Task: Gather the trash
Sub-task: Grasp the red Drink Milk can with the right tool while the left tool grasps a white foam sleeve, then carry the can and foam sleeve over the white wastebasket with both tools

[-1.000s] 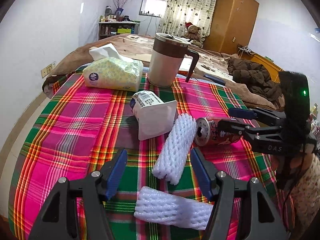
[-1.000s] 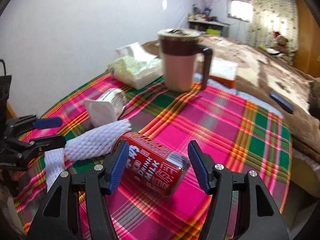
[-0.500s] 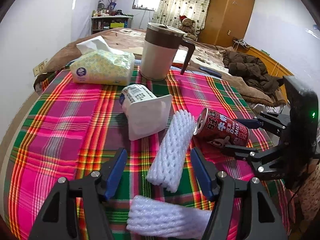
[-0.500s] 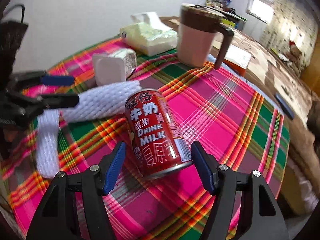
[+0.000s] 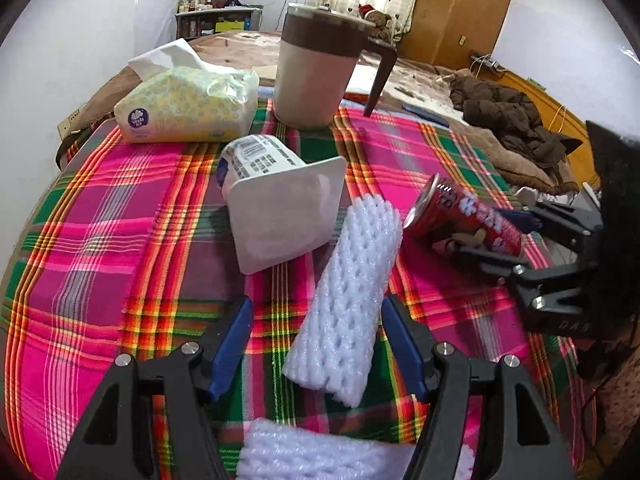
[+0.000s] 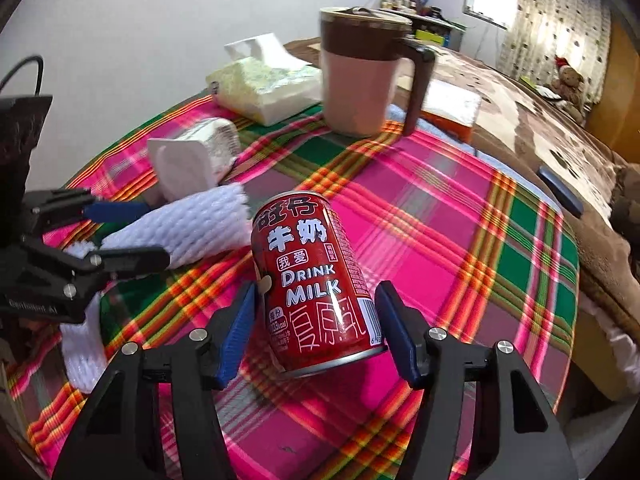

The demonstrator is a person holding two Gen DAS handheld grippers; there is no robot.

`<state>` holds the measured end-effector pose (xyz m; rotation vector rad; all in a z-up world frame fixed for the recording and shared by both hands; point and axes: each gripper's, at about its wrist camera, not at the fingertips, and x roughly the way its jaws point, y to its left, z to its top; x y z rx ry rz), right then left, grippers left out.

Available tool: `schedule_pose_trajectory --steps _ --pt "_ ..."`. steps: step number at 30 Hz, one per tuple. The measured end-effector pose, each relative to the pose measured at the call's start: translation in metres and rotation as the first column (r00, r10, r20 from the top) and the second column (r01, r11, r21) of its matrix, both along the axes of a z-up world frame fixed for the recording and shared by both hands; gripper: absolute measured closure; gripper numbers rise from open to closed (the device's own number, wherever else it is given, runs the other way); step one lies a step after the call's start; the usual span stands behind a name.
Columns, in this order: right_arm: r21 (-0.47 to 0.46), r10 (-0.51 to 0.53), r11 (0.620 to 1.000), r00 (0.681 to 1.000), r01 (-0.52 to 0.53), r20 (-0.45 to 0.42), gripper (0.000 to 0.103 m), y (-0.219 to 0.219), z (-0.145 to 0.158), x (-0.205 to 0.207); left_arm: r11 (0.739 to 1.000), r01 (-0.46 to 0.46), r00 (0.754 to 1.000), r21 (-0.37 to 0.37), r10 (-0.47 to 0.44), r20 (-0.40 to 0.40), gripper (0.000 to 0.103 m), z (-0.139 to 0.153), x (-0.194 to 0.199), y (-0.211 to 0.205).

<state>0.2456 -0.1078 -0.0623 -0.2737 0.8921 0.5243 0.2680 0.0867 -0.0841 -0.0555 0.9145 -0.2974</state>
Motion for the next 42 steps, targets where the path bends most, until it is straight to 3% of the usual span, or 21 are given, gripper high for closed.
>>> schedule_pose_trajectory --steps 7,14,17,29,42 --pt "0.056 -0.04 0.998 0.999 0.041 -0.012 0.042 -0.009 -0.002 0.004 0.999 0.035 0.999 0.041 -0.035 -0.001 0.035 0.001 0.006 -0.014" --pt "0.076 -0.058 0.995 0.998 0.058 -0.005 0.042 -0.011 -0.003 0.003 0.995 0.061 0.998 0.085 -0.061 -0.001 0.067 0.001 0.006 -0.024" --pt "0.084 -0.067 0.994 0.998 0.067 -0.003 0.042 -0.014 -0.003 0.001 0.994 0.057 0.998 0.093 -0.058 0.012 0.072 0.004 0.004 -0.027" --pt "0.148 -0.118 0.982 0.993 0.117 -0.003 0.042 -0.035 0.0 -0.013 0.997 0.034 0.995 0.075 -0.041 0.088 0.073 0.027 -0.012 -0.033" --pt "0.225 -0.188 0.959 0.981 0.173 0.047 0.042 -0.068 0.029 -0.05 0.996 0.081 0.985 0.035 -0.085 0.148 0.073 0.058 -0.047 -0.064"
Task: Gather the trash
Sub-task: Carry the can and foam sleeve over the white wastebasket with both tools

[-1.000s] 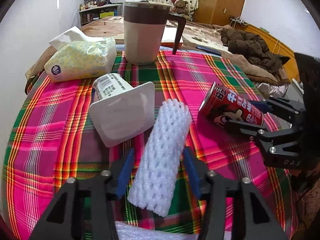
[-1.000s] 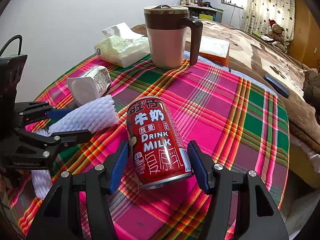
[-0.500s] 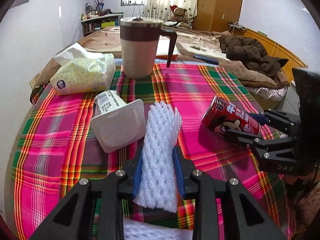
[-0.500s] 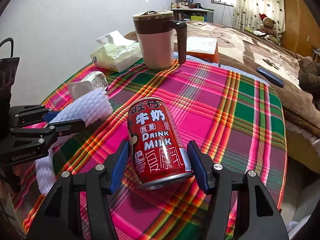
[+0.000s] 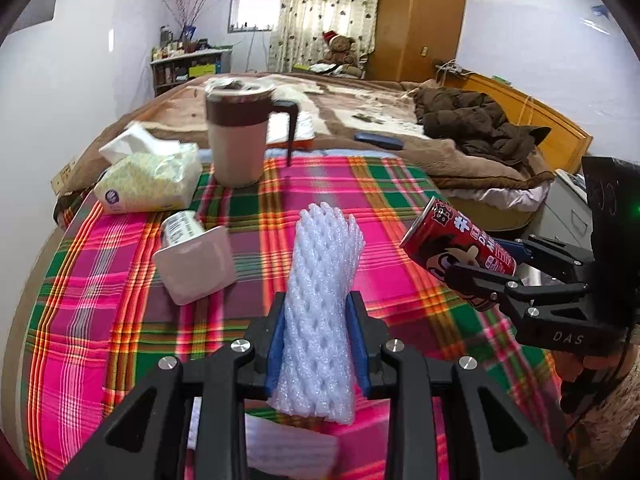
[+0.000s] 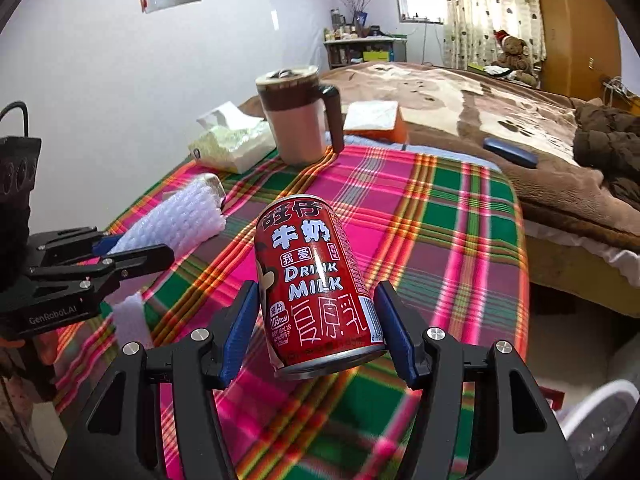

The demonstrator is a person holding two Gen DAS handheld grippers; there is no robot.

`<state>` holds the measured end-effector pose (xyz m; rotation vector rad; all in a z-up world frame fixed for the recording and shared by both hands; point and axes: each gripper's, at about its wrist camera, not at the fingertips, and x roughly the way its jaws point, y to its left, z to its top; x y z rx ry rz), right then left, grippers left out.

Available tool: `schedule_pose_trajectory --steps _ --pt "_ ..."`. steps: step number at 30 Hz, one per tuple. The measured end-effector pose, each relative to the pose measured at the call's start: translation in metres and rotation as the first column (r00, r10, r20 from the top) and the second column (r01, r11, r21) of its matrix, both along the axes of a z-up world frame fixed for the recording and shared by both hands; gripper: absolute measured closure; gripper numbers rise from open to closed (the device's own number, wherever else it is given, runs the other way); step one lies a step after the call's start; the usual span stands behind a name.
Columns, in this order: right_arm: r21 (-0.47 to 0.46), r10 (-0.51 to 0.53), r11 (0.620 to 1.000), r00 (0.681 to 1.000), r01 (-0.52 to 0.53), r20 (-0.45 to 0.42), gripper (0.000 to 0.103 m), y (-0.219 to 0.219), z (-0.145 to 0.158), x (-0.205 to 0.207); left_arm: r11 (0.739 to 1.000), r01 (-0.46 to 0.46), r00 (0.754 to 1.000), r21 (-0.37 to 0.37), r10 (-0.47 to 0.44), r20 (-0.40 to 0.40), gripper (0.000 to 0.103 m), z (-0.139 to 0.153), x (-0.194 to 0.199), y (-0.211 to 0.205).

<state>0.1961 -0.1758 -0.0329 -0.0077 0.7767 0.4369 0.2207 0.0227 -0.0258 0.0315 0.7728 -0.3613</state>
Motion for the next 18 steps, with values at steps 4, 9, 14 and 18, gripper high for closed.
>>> schedule_pose_trajectory --steps 4,9,14,18 --pt "0.005 -0.03 1.0 0.999 0.03 0.028 0.042 -0.015 0.012 -0.019 1.0 0.026 0.999 0.002 -0.026 0.037 0.073 0.013 -0.017 -0.016" --pt "0.001 -0.084 0.996 0.994 0.084 0.063 0.042 -0.037 0.023 -0.042 0.998 0.066 0.996 -0.014 -0.065 0.061 0.073 0.024 -0.034 -0.037" --pt "0.006 -0.146 0.989 0.985 0.146 0.088 0.042 -0.062 0.032 -0.061 0.993 0.109 0.992 -0.034 -0.107 0.069 0.073 0.03 -0.05 -0.06" --pt "0.014 -0.197 0.98 0.975 0.196 0.099 0.042 -0.083 0.035 -0.076 0.988 0.15 0.986 -0.04 -0.146 0.078 0.073 0.033 -0.063 -0.081"
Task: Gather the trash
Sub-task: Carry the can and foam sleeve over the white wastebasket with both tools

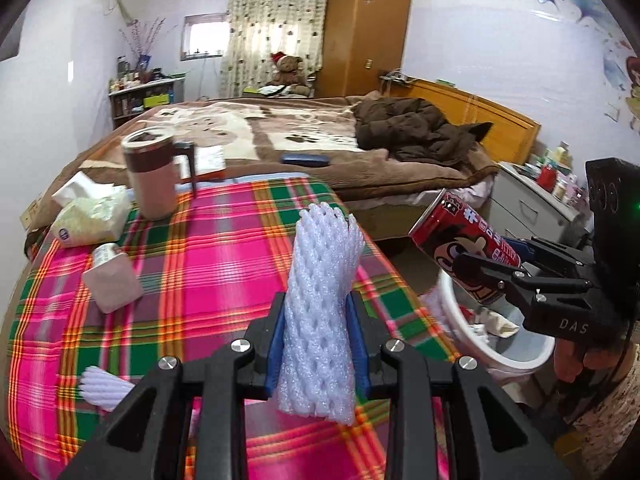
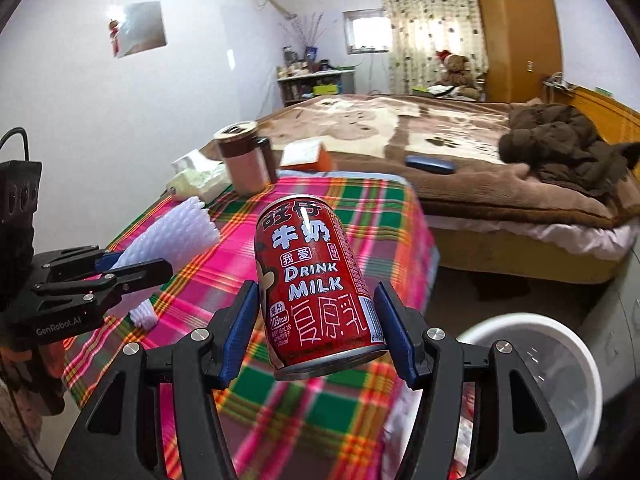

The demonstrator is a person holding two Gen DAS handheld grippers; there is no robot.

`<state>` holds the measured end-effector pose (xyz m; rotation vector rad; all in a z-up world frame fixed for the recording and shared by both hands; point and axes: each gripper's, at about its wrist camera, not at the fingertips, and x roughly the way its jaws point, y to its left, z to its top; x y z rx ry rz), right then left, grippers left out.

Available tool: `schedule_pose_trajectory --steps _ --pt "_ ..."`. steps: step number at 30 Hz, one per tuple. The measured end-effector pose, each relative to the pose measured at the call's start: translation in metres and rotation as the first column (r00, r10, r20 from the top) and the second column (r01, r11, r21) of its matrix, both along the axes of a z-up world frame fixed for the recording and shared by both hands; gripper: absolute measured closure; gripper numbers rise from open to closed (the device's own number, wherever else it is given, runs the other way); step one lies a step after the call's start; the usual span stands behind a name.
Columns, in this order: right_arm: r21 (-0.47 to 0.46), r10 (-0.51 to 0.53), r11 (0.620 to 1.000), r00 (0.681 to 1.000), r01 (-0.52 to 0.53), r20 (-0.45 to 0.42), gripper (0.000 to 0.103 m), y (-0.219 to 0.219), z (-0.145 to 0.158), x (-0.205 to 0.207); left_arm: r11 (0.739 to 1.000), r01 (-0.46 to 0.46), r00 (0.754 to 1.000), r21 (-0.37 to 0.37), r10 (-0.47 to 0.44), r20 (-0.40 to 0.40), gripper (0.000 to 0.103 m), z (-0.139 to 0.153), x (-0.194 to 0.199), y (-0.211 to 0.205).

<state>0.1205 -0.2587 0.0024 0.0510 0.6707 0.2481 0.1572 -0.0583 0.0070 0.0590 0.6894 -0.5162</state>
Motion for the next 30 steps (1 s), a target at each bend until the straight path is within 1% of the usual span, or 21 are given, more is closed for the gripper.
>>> schedule_pose_trajectory --steps 7,15,19,22,25,30 --pt "-0.012 -0.095 0.995 0.995 0.095 0.016 0.042 -0.031 0.002 -0.025 0.997 0.069 0.998 -0.022 -0.069 0.001 0.073 0.004 -0.017 -0.037" --pt "-0.018 -0.207 0.978 0.978 0.208 0.026 0.042 -0.069 0.002 -0.048 0.987 0.158 0.987 -0.033 -0.159 -0.016 0.073 0.002 -0.033 -0.091" --pt "-0.028 -0.248 0.968 0.969 0.248 0.007 0.042 -0.085 -0.003 -0.054 0.979 0.202 0.979 -0.024 -0.202 -0.023 0.073 -0.004 -0.04 -0.119" --pt "-0.037 -0.287 0.957 0.958 0.287 -0.011 0.042 -0.097 -0.009 -0.061 0.973 0.229 0.972 -0.027 -0.23 -0.047 0.073 -0.01 -0.041 -0.138" --pt "-0.047 -0.324 0.946 0.946 0.322 -0.033 0.042 -0.112 -0.016 -0.064 0.969 0.247 0.968 -0.007 -0.247 -0.053 0.073 -0.015 -0.042 -0.156" --pt "-0.062 -0.354 0.935 0.933 0.35 -0.067 0.042 -0.123 -0.025 -0.07 0.964 0.268 0.959 -0.004 -0.267 -0.091 0.073 -0.028 -0.042 -0.179"
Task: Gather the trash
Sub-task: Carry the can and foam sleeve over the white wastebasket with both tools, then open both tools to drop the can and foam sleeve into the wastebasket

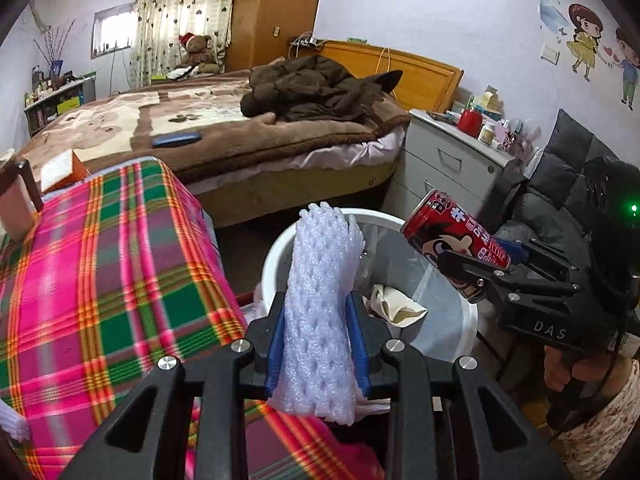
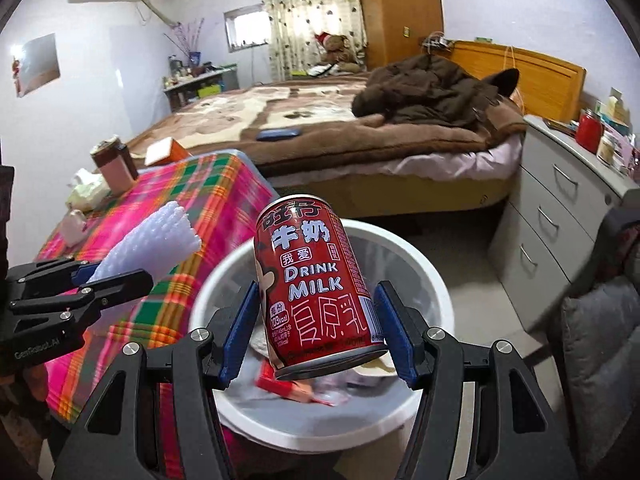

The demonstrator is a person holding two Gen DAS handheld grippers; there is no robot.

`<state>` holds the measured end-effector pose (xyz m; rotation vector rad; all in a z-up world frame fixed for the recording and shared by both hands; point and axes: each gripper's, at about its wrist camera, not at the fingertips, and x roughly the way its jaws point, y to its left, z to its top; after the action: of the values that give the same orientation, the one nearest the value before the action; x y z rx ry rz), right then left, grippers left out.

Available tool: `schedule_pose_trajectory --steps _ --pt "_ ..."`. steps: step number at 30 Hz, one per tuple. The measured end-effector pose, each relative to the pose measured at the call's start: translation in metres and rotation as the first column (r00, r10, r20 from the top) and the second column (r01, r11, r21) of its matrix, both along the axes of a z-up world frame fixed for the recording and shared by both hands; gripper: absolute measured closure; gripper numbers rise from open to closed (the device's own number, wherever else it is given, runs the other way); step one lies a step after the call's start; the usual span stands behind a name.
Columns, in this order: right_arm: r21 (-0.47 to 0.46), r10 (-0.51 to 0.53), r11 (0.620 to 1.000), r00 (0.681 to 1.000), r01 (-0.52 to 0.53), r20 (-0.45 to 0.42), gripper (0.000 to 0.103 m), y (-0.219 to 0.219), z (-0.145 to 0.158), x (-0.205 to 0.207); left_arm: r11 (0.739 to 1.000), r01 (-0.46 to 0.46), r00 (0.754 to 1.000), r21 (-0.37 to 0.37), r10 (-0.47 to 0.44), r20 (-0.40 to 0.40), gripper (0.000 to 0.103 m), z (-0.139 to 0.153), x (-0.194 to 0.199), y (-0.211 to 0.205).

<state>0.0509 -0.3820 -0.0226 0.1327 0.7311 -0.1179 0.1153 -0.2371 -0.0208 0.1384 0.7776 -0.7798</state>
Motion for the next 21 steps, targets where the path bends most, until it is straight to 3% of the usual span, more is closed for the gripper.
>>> schedule_pose_trajectory --steps 12,13,15,16,21 --pt "-0.002 -0.073 0.997 0.993 0.073 -0.095 0.042 -0.024 -0.027 0.005 0.999 0.028 0.999 0.019 -0.027 -0.045 0.072 -0.015 0.002 -0.031" --pt "0.003 -0.073 0.997 0.992 0.074 -0.103 0.042 -0.026 -0.029 0.006 0.999 0.03 0.999 0.023 -0.029 -0.043 0.07 -0.017 0.003 -0.033" --pt "0.018 -0.068 0.997 0.99 0.071 -0.124 0.042 -0.027 -0.032 0.007 0.999 0.02 0.999 0.032 -0.019 -0.045 0.056 -0.019 0.004 -0.033" --pt "0.02 -0.064 0.998 0.99 0.067 -0.129 0.042 -0.027 -0.034 0.007 1.0 0.013 0.999 0.028 -0.012 -0.048 0.044 -0.019 0.004 -0.032" --pt "0.024 -0.053 0.998 0.992 0.056 -0.114 0.041 -0.025 -0.031 0.003 1.0 0.005 0.999 0.019 -0.004 -0.052 0.041 -0.02 0.005 -0.027"
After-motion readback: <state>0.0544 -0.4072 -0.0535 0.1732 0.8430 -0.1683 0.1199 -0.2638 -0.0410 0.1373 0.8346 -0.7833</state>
